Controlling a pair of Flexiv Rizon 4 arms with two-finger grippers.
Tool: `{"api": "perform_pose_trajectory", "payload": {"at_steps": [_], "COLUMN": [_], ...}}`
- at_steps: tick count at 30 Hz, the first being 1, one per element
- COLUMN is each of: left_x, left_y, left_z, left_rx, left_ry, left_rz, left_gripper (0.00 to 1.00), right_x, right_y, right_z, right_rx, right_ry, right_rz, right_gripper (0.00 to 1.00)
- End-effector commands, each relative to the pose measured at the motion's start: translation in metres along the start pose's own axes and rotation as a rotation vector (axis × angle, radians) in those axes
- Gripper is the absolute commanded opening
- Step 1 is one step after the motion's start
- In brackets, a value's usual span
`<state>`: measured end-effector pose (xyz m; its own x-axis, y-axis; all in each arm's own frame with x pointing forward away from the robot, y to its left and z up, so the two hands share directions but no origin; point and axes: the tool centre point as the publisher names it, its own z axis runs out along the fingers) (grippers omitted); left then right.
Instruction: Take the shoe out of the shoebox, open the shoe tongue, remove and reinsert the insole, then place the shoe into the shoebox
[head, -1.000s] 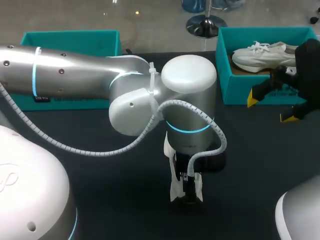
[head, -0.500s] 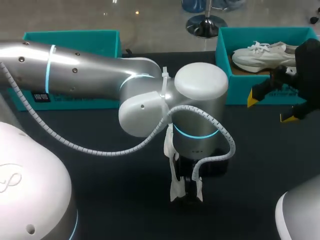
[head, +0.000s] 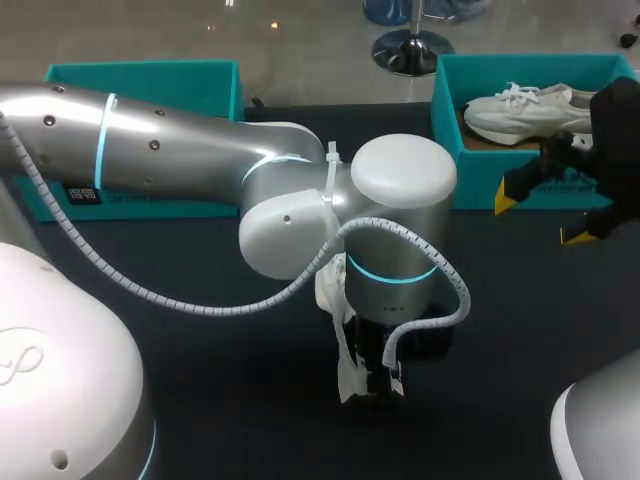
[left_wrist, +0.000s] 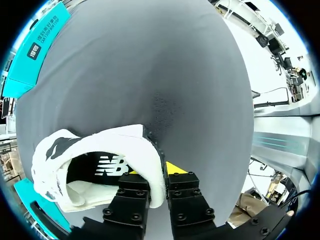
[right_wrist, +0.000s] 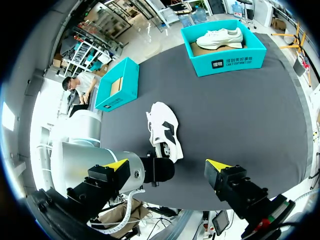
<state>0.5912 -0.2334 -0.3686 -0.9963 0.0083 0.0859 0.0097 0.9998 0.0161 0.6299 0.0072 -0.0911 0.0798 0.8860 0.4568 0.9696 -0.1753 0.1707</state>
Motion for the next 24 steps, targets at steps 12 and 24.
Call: {"api": "perform_pose_trajectory", "payload": {"at_steps": [12,24], "left_x": [0.008,0.012], "left_y": [0.011,0.028], "left_z": [-0.059,-0.112], "left_rx": [0.059,0.073], "left_ry": [-0.014,-0.051], "left_rz": [0.109,0.177], "left_gripper": [0.0,0.0], "right_x": [0.003,0.003], "right_y": [0.004,0.004], "right_z": [0.0,0.0], "right_rx": [0.008,0.008], "right_ry": [-0.005,-0.005], "right_rz": [0.001,0.001], "right_gripper": [1.0,1.0]}}
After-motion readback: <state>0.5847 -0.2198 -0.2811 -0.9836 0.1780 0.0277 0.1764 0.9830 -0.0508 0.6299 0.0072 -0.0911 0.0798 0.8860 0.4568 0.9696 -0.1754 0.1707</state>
